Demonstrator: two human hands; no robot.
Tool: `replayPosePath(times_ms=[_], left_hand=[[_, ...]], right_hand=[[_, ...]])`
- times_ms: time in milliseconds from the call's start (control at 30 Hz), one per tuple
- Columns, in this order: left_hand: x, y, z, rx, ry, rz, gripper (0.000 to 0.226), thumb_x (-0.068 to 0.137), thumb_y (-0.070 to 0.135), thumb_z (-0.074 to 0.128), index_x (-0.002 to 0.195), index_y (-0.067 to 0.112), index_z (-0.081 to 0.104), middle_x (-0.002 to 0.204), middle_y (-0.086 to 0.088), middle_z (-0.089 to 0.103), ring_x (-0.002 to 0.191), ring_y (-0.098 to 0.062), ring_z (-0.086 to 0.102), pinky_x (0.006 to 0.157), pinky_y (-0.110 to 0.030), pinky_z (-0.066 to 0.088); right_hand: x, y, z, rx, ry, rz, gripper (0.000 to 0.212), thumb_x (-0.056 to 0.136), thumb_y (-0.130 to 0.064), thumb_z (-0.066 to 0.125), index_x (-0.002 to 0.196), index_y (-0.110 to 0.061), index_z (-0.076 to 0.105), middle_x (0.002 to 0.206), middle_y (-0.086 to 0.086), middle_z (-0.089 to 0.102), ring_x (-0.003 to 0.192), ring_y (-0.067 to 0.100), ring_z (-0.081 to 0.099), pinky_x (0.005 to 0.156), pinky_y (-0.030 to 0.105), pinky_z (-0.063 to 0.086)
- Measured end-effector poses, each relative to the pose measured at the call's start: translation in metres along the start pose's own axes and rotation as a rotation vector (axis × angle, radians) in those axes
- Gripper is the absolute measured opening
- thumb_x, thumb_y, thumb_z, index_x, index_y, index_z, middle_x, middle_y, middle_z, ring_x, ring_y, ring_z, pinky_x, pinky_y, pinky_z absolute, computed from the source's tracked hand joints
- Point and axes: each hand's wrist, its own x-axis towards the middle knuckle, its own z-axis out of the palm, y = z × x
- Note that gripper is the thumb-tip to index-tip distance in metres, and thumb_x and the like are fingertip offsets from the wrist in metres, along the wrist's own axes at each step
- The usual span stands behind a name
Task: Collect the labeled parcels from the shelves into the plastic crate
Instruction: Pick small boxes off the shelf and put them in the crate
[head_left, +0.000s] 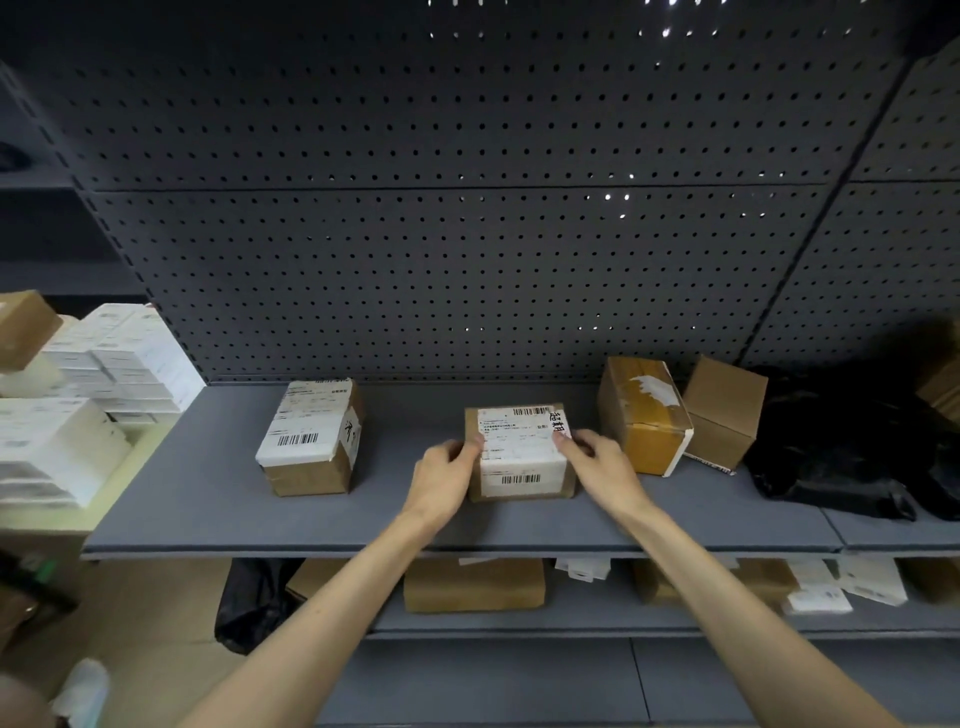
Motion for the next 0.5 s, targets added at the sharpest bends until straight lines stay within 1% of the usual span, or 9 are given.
replayPosePath(times_ms=[33,67,133,200,267,300,433,500], left_hand=[[-0.001,0.001,0.001,0.004,-0.005,0.001,0.043,0.101,0.053,0.049,0.126,0.023,0.066,0.12,0.004,0.072,0.113,-0.016,0.065,0.103,-0.043,0.051],[-0.001,0.001,0.002,0.001,-0.013,0.007,0.043,0.101,0.053,0.049,0.13,0.025,0.065,0.12,0.006,0.072,0.114,-0.015,0.064,0.104,-0.043,0.051],[-0.002,0.004,0.003,-0.037,-0.041,0.032,0.046,0.101,0.052,0.049,0.14,0.029,0.057,0.124,0.012,0.069,0.12,-0.013,0.061,0.108,-0.043,0.047],[-0.001,0.007,0.004,-0.086,-0.055,0.068,0.057,0.099,0.058,0.05,0.15,0.034,0.045,0.133,0.016,0.065,0.128,-0.01,0.057,0.114,-0.045,0.042],[0.002,0.011,0.003,-0.125,-0.053,0.119,0.068,0.092,0.066,0.05,0.153,0.039,0.038,0.135,0.018,0.063,0.13,-0.006,0.055,0.116,-0.047,0.04],[0.004,0.017,0.001,-0.145,-0.046,0.15,0.069,0.091,0.066,0.051,0.153,0.039,0.037,0.135,0.019,0.063,0.13,-0.005,0.056,0.116,-0.047,0.039],[0.001,0.062,-0.012,-0.199,0.014,0.289,0.056,0.104,0.044,0.048,0.157,0.032,0.032,0.143,0.011,0.059,0.132,-0.006,0.053,0.118,-0.041,0.037],[0.003,0.084,-0.021,-0.218,0.043,0.358,0.054,0.105,0.041,0.047,0.156,0.032,0.032,0.144,0.01,0.058,0.132,-0.006,0.053,0.118,-0.04,0.038]], right_hand=[[-0.001,0.002,0.0,0.028,0.001,0.0,0.038,0.102,-0.035,0.051,0.129,-0.01,0.058,0.123,0.003,0.066,0.105,0.012,0.063,0.075,0.012,0.048],[-0.001,0.002,0.0,0.051,0.001,-0.002,0.038,0.102,-0.036,0.051,0.131,-0.012,0.056,0.125,0.004,0.066,0.111,0.014,0.062,0.084,0.018,0.05],[-0.003,0.001,0.0,0.108,-0.008,-0.01,0.04,0.102,-0.036,0.05,0.138,-0.018,0.049,0.132,0.001,0.063,0.121,0.015,0.058,0.101,0.03,0.047],[-0.005,-0.003,0.0,0.162,0.008,-0.033,0.044,0.103,-0.035,0.049,0.144,-0.023,0.042,0.136,-0.004,0.059,0.126,0.012,0.053,0.108,0.032,0.041],[-0.004,-0.011,-0.003,0.195,0.039,-0.079,0.044,0.104,-0.033,0.048,0.146,-0.025,0.04,0.136,-0.007,0.058,0.127,0.009,0.051,0.106,0.026,0.037],[-0.003,-0.018,-0.006,0.209,0.055,-0.107,0.043,0.104,-0.032,0.047,0.146,-0.026,0.04,0.135,-0.009,0.058,0.126,0.007,0.051,0.103,0.024,0.036],[0.007,-0.053,-0.02,0.246,0.12,-0.232,0.03,0.104,-0.03,0.047,0.133,-0.038,0.044,0.126,-0.018,0.059,0.12,-0.001,0.051,0.096,0.014,0.035],[0.012,-0.074,-0.028,0.268,0.15,-0.295,0.029,0.104,-0.03,0.048,0.131,-0.039,0.044,0.121,-0.023,0.059,0.117,-0.006,0.052,0.094,0.01,0.036]])
